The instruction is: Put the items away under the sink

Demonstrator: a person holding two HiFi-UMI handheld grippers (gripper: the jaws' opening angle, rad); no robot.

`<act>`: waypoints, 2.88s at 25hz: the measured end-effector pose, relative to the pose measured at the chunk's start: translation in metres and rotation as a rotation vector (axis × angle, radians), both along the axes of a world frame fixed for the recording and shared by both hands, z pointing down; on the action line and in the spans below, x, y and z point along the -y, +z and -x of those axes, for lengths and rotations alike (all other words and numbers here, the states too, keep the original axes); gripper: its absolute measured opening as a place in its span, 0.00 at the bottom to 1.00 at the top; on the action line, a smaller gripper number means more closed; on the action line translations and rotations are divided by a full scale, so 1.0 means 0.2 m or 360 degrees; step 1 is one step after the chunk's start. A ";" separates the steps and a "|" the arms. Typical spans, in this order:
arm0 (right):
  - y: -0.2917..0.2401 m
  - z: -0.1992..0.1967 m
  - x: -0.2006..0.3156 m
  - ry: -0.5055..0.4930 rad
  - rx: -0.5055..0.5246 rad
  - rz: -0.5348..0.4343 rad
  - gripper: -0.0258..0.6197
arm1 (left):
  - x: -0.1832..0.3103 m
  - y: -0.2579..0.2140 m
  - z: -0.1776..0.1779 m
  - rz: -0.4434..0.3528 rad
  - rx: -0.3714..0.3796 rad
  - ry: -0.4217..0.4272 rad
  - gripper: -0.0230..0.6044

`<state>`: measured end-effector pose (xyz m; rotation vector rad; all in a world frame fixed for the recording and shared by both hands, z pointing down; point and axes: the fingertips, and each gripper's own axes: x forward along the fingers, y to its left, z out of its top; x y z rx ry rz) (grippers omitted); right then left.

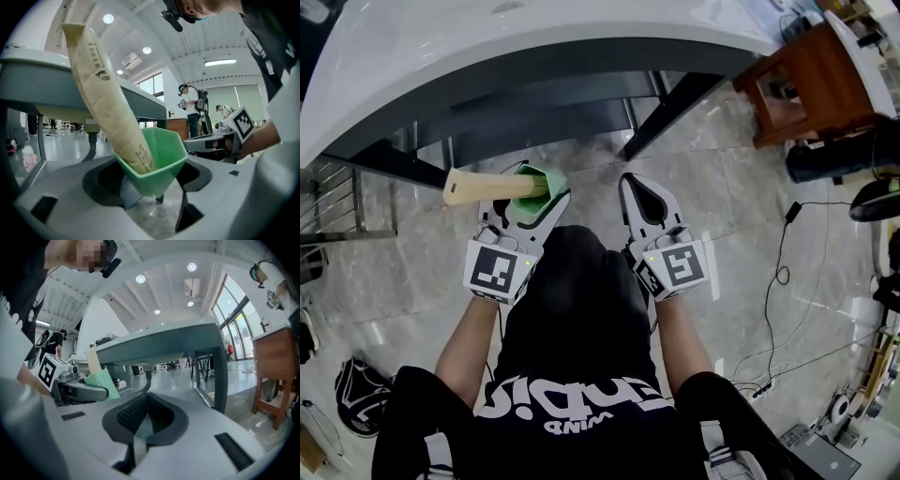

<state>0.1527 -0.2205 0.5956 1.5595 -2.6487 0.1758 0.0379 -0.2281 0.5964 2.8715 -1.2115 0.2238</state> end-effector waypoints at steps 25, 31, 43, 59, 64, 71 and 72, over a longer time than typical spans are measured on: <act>0.39 -0.05 0.02 -0.0092 0.0019 -0.0159 0.07 | 0.12 0.44 -0.12 -0.0038 0.0006 0.0032 0.57; 0.36 0.02 0.14 -0.0143 0.0021 -0.0178 0.07 | 0.24 0.43 -0.07 -0.0028 0.0046 -0.0005 0.57; 0.35 -0.02 0.20 -0.0105 0.0035 -0.0195 0.07 | 0.52 0.45 -0.08 -0.0060 0.0069 -0.0062 0.57; 0.39 -0.02 0.30 -0.0099 0.0012 -0.0169 0.07 | 0.90 0.48 -0.05 -0.0049 0.0186 -0.0143 0.57; 0.40 -0.03 0.32 -0.0087 0.0014 -0.0161 0.07 | 0.99 0.48 -0.02 -0.0049 0.0230 -0.0182 0.57; 0.42 -0.02 0.34 -0.0087 0.0017 -0.0146 0.07 | 1.12 0.50 0.00 -0.0037 0.0278 -0.0239 0.57; 0.42 -0.02 0.34 -0.0086 0.0021 -0.0143 0.07 | 1.13 0.50 -0.01 -0.0038 0.0281 -0.0246 0.57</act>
